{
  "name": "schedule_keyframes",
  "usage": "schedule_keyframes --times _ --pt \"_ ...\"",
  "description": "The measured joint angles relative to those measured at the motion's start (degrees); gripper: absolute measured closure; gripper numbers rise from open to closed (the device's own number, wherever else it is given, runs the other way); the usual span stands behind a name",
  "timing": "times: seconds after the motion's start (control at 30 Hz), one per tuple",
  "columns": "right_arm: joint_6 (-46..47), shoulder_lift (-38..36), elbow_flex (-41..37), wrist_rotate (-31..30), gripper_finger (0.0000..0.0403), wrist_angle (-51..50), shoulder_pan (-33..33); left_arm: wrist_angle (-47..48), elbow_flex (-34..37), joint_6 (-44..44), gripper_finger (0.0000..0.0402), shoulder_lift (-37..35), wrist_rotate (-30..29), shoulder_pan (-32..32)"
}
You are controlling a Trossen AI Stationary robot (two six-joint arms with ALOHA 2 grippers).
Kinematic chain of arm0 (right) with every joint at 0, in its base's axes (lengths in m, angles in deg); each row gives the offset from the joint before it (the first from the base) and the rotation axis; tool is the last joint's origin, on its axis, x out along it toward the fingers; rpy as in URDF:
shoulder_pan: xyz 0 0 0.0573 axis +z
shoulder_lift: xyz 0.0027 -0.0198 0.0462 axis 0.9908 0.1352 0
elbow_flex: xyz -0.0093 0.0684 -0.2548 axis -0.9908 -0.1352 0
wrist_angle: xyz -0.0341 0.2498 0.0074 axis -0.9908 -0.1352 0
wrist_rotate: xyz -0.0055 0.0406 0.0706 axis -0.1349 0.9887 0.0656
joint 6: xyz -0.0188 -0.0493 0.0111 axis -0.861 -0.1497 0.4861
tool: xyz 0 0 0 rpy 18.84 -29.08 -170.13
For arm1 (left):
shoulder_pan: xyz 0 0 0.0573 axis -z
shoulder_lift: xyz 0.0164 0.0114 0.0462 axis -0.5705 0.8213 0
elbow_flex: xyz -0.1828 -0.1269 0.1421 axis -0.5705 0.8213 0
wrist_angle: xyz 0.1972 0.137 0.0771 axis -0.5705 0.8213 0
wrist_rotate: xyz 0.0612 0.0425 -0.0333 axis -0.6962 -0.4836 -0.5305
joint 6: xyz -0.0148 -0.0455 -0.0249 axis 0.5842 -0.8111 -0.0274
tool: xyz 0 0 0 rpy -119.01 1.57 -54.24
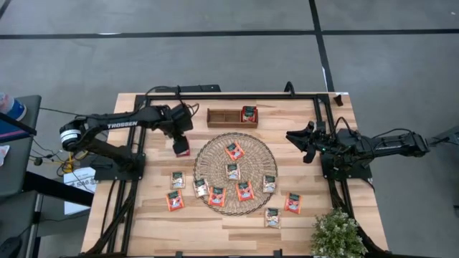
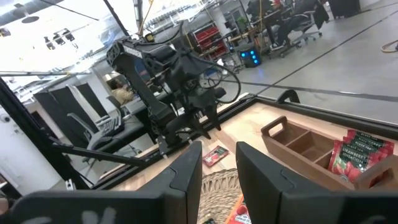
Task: Pick & Place Tea
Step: Put the red tea bag into the right section of the wooden organizer
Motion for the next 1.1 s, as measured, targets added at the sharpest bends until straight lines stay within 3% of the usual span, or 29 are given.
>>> schedule_keyframes --times 0.2,0.57,0.8,1.1 --pt "0.0 0.0 0.0 -0.01 0.0312 -0.01 0.0 0.41 0.0 4.55 0.0216 1.2 2.69 -1.37" --pt "-0.04 0.0 0.02 -0.02 0.0312 -0.01 0.0 0.0 0.04 8.18 0.0216 11.71 3.48 -1.32" --pt "-0.13 0.0 0.02 -0.02 0.0312 -0.16 0.0 -2.99 0.04 8.6 0.0216 12.42 2.24 -1.41" --pt "-0.13 0.0 0.02 -0.02 0.0312 -0.2 0.0 -0.15 0.67 9.43 0.0216 13.41 0.89 -1.89"
